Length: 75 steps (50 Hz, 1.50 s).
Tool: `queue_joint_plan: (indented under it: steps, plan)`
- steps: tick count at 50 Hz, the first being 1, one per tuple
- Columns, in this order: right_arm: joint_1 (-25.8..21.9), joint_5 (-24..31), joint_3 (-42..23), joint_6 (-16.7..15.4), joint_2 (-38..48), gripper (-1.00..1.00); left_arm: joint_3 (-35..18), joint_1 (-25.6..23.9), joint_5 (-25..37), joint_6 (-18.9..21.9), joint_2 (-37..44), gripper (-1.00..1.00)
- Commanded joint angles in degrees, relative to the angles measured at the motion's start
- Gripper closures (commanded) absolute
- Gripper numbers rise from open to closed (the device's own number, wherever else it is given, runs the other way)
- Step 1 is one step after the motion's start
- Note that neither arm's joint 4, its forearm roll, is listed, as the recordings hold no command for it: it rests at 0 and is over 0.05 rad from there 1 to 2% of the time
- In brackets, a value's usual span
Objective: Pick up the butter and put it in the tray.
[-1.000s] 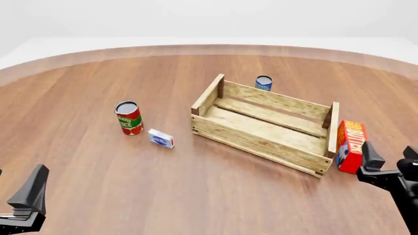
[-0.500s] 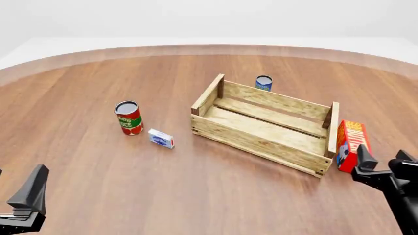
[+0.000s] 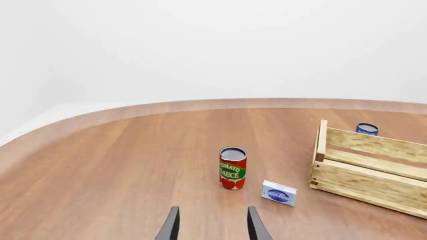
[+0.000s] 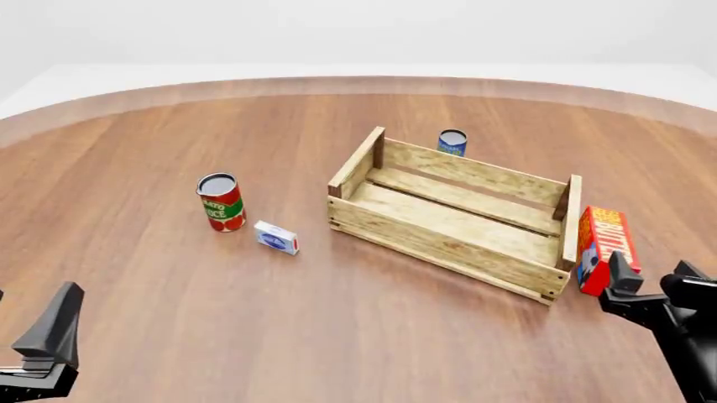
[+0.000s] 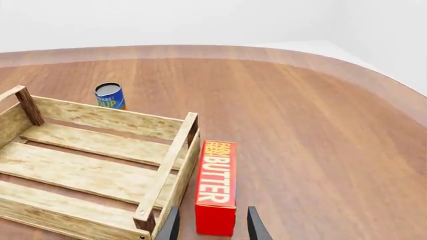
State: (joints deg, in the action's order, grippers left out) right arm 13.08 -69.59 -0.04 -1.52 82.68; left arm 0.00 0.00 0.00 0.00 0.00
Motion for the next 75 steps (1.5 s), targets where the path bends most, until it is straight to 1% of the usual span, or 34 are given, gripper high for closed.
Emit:
queue_joint_plan:
  steps: [1, 30, 39, 75]
  plan:
    - [0.1, -0.3, -0.1, -0.2, 1.0, -1.00, 0.0, 0.0, 0.0, 0.0, 0.0, -1.00]
    - [0.4, -0.3, -4.1, -0.3, 6.3, -1.00, 0.0, 0.0, 0.0, 0.0, 0.0, -1.00]
    - [0.4, -0.3, -4.6, -0.3, 6.9, -1.00, 0.0, 0.0, 0.0, 0.0, 0.0, -1.00]
    - [0.4, -0.3, -8.3, -0.5, 13.9, -1.00, 0.0, 0.0, 0.0, 0.0, 0.0, -1.00]
